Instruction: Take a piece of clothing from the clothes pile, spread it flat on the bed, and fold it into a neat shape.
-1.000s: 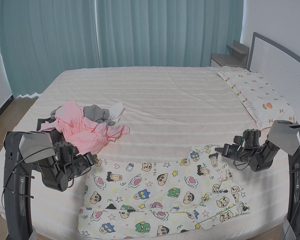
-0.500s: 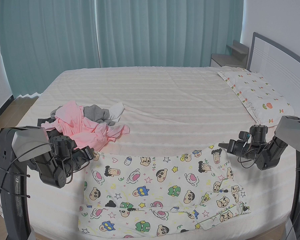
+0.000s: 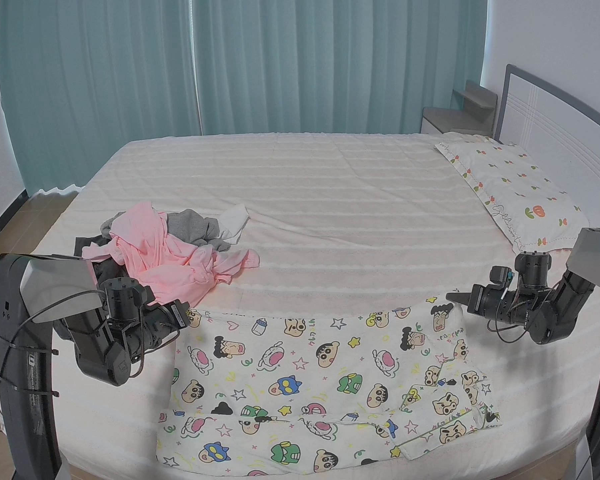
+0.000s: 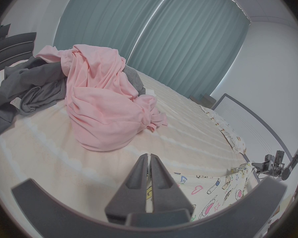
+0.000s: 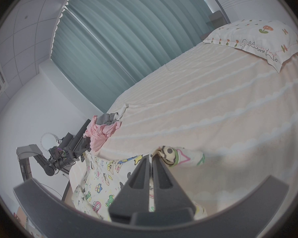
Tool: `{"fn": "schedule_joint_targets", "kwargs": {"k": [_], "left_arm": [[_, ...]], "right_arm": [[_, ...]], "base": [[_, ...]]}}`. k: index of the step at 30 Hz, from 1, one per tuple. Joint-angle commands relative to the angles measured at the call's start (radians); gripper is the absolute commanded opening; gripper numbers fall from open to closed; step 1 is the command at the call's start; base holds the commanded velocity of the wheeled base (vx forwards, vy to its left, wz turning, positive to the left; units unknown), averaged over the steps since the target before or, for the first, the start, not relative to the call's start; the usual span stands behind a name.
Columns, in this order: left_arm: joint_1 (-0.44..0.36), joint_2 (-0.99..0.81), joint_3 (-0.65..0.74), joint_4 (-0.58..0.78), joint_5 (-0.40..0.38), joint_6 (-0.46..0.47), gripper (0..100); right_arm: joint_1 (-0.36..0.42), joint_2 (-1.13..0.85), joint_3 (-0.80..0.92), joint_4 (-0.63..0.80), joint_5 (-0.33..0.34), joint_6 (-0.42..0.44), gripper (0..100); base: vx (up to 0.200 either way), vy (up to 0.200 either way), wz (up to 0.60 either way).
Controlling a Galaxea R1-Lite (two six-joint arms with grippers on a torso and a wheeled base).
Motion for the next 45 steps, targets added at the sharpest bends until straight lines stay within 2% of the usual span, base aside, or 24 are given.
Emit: {"fn": "schedule_joint_targets", "kwargs": {"k": [1, 4, 13, 15, 19, 26, 30, 32, 37, 45], "left_arm": [[0.001, -0.052, 0.051, -0.026, 0.0, -0.001, 0], [-0.001, -0.075, 0.126, -0.07, -0.001, 0.001, 0], [-0.001, -0.049, 0.338, -0.239, -0.003, 0.068, 0], [-0.001, -0.03, 0.393, -0.239, -0.003, 0.101, 0], [-0.009, -0.024, 0.458, -0.239, -0.009, 0.105, 0], [-0.016, -0.024, 0.531, -0.239, -0.02, 0.107, 0], [-0.021, -0.021, 0.573, -0.239, -0.046, 0.118, 0], [-0.021, -0.012, 0.594, -0.239, -0.047, 0.153, 0], [-0.019, 0.034, 0.602, -0.239, -0.044, 0.217, 0], [-0.027, 0.054, 0.61, -0.239, -0.046, 0.22, 0]], "right_arm": [[-0.014, -0.052, 0.061, 0.0, 0.005, -0.035, 0], [-0.014, -0.074, 0.124, -0.028, 0.005, -0.078, 0], [-0.014, -0.08, 0.293, -0.17, 0.002, -0.126, 0], [-0.014, -0.074, 0.357, -0.198, -0.006, -0.185, 0], [-0.014, -0.054, 0.432, -0.233, -0.009, -0.267, 0], [-0.023, -0.028, 0.495, -0.249, -0.029, -0.331, 0], [-0.031, 0.006, 0.518, -0.249, -0.059, -0.412, 0], [-0.036, 0.012, 0.543, -0.258, -0.073, -0.446, 0], [-0.037, 0.026, 0.581, -0.29, -0.075, -0.471, 0], [-0.037, 0.07, 0.633, -0.364, -0.09, -0.488, 0]], "base": [[0.0, 0.0, 0.0], [0.0, 0.0, 0.0], [0.0, 0.0, 0.0], [0.0, 0.0, 0.0], [0.0, 0.0, 0.0], [0.0, 0.0, 0.0], [0.0, 0.0, 0.0], [0.0, 0.0, 0.0], [0.0, 0.0, 0.0], [0.0, 0.0, 0.0]]}}
